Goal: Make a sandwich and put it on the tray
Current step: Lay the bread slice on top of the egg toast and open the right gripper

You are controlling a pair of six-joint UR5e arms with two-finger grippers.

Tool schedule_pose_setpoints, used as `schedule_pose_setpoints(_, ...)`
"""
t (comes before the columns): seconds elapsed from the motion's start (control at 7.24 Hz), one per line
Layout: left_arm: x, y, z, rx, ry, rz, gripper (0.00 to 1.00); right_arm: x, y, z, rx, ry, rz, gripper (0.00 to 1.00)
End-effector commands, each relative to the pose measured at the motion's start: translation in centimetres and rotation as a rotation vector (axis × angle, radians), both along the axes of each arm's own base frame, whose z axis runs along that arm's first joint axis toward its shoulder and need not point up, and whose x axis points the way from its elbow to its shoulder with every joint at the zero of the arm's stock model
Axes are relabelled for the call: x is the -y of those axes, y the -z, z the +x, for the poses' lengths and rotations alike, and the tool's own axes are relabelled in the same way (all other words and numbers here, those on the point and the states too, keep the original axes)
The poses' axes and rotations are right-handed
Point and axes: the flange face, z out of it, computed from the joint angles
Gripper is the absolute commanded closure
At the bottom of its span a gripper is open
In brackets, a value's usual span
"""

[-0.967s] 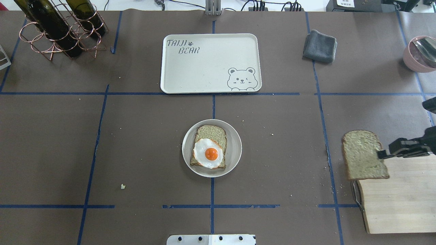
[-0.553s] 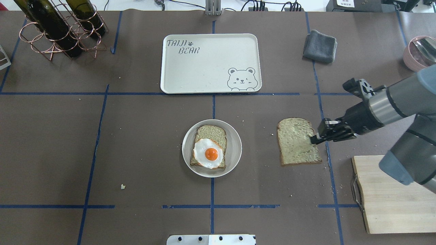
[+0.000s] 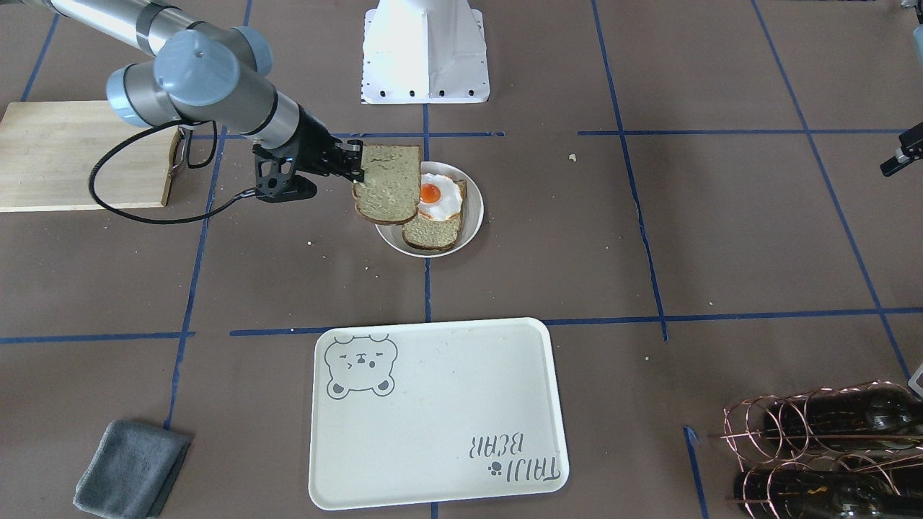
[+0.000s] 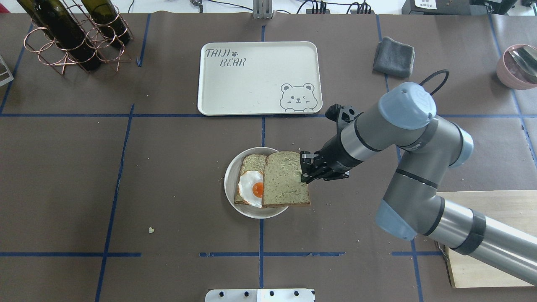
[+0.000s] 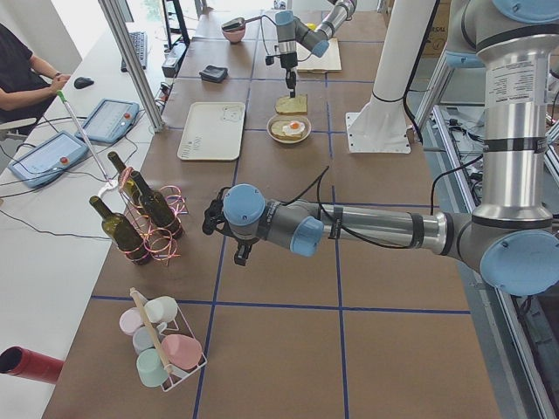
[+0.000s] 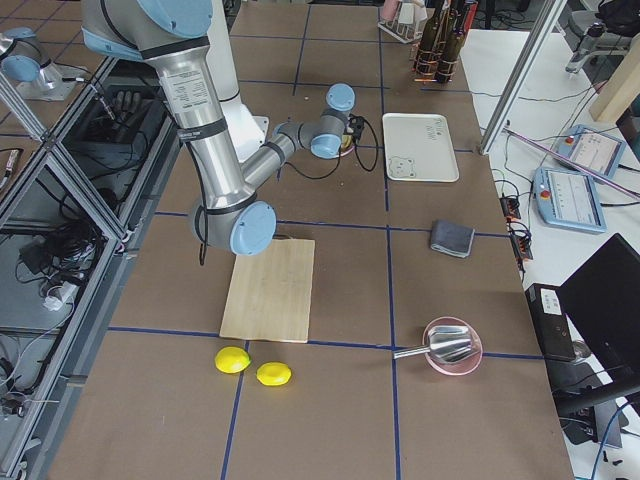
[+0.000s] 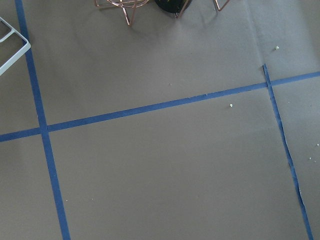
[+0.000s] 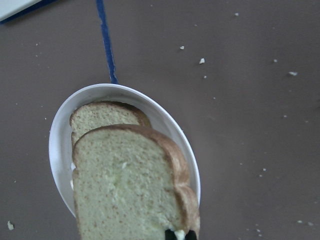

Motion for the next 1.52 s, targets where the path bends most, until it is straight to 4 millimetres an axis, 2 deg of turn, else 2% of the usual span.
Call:
schedule_pose_setpoints(0.0,0.0,-0.1,0.0,0.0,-0.001,-0.001,0.0,-0.1,2.1,-4.3,-0.024,-0.048,-0.039,1.0)
schedule_pose_setpoints(0.69,0.0,0.0,0.0,0.0,-0.001,0.0,0.0,-1.1,1.9,-5.6,-0.037,-0.119,-0.103,1.0)
schedule_pose_setpoints(1.24,0.0,-0.1,0.1,0.0,-0.003,0.0,0.0,-1.1,1.9,-5.7,-0.037,-0.119,-0.102,1.0)
schedule_pose_setpoints(1.38,0.0,-0.1,0.1,0.0,-0.003,0.0,0.0,-1.1,1.9,-5.7,-0.037,-0.118,-0.101,0.84)
